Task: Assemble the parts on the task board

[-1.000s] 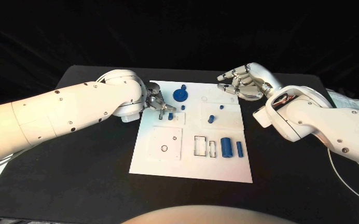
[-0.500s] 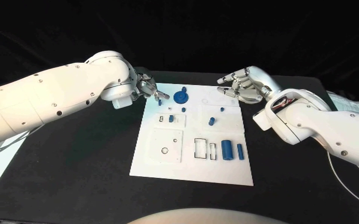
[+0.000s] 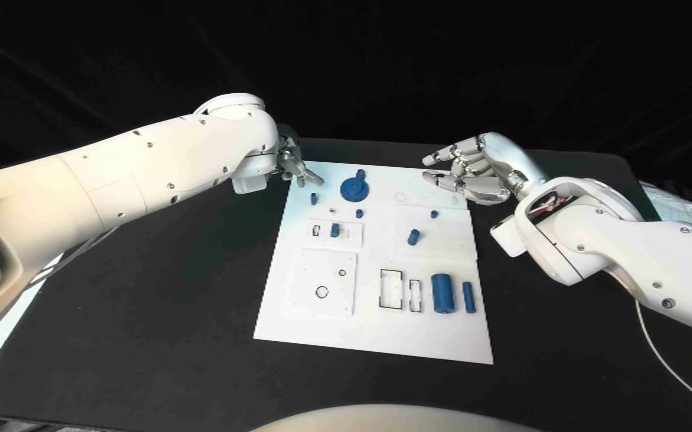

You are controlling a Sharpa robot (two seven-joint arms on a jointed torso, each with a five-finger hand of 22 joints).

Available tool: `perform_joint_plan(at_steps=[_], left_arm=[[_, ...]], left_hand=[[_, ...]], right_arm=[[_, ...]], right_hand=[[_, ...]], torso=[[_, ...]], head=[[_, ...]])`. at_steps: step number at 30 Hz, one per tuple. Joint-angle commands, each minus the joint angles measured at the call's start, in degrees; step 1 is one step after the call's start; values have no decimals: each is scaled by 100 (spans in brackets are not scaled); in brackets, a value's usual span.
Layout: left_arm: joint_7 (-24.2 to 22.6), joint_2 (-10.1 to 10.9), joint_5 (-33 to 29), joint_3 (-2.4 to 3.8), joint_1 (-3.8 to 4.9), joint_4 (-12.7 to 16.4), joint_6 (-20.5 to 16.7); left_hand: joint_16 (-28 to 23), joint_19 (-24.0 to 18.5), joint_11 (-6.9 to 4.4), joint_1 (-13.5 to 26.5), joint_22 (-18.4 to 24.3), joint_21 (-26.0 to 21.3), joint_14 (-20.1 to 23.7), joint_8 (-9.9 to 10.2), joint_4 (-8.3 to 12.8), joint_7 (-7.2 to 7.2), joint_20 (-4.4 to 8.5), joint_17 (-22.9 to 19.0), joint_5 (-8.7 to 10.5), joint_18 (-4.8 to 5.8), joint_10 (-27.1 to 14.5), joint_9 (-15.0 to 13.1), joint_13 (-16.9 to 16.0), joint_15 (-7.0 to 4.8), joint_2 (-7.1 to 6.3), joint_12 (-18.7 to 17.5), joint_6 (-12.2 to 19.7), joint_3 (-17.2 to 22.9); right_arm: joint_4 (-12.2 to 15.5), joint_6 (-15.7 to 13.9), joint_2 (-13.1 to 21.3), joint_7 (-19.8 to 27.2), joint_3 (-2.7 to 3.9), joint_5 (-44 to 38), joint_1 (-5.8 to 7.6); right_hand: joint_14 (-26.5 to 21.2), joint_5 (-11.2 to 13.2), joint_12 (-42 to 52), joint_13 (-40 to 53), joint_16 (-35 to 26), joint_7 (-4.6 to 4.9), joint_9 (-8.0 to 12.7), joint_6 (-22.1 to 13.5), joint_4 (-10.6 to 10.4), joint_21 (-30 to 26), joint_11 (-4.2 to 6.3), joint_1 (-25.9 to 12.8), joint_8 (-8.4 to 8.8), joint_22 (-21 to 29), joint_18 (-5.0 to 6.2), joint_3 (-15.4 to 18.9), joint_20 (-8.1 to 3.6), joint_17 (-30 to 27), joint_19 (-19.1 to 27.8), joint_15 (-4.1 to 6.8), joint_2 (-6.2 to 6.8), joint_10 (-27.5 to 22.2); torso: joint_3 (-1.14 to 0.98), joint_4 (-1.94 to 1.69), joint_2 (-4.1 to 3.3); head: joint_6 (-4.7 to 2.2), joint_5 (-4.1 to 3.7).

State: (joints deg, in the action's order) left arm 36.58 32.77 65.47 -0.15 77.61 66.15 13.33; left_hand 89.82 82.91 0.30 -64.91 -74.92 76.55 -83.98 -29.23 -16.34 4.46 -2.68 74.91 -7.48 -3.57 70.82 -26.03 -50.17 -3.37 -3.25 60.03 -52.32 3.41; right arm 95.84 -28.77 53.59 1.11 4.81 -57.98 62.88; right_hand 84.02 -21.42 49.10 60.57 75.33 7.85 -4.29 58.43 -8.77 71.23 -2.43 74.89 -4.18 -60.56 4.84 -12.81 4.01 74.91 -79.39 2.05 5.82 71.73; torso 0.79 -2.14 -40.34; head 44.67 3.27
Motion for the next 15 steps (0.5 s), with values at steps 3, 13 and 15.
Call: perform_joint_plan(at_steps=[3,13,15], left_arm=[[-186,-227,310,-37,-67,-323,261],[-234,-406,223,-81,-113,-504,299],[-231,-416,182,-83,-114,-516,310]], left_hand=[[18,7,-21,-73,-149,-4,-602,-43,-12,-19,-19,1509,-10,-19,-12,-14,-26,-11,24,-5,-80,-27],[18,31,-48,-68,-189,30,-602,-99,-27,-51,0,1509,-6,-10,42,-59,-96,-34,71,62,-156,-64],[18,33,-53,-62,-191,31,-602,-107,-29,-55,3,1509,-6,-9,45,-67,-97,-37,82,65,-164,-70]], right_arm=[[-10,64,-18,74,1,-10,-7],[-37,79,-35,79,1,-9,-11],[-42,85,-41,84,1,-8,-12]], right_hand=[[300,-42,-29,-5,-41,0,-3,6,25,-25,-14,38,-8,10,86,-22,-9,201,32,-15,-32,-43],[300,-53,-26,-4,-43,0,-4,8,32,-27,-13,51,-10,12,87,-32,-10,200,32,-14,-41,-43],[300,-53,-26,-4,-43,0,-4,8,32,-27,-13,51,-10,12,87,-32,-10,200,32,-14,-41,-43]], torso=[[8,5,-7],[-3,7,2],[-5,4,2]], head=[[3,33],[34,26],[46,34]])
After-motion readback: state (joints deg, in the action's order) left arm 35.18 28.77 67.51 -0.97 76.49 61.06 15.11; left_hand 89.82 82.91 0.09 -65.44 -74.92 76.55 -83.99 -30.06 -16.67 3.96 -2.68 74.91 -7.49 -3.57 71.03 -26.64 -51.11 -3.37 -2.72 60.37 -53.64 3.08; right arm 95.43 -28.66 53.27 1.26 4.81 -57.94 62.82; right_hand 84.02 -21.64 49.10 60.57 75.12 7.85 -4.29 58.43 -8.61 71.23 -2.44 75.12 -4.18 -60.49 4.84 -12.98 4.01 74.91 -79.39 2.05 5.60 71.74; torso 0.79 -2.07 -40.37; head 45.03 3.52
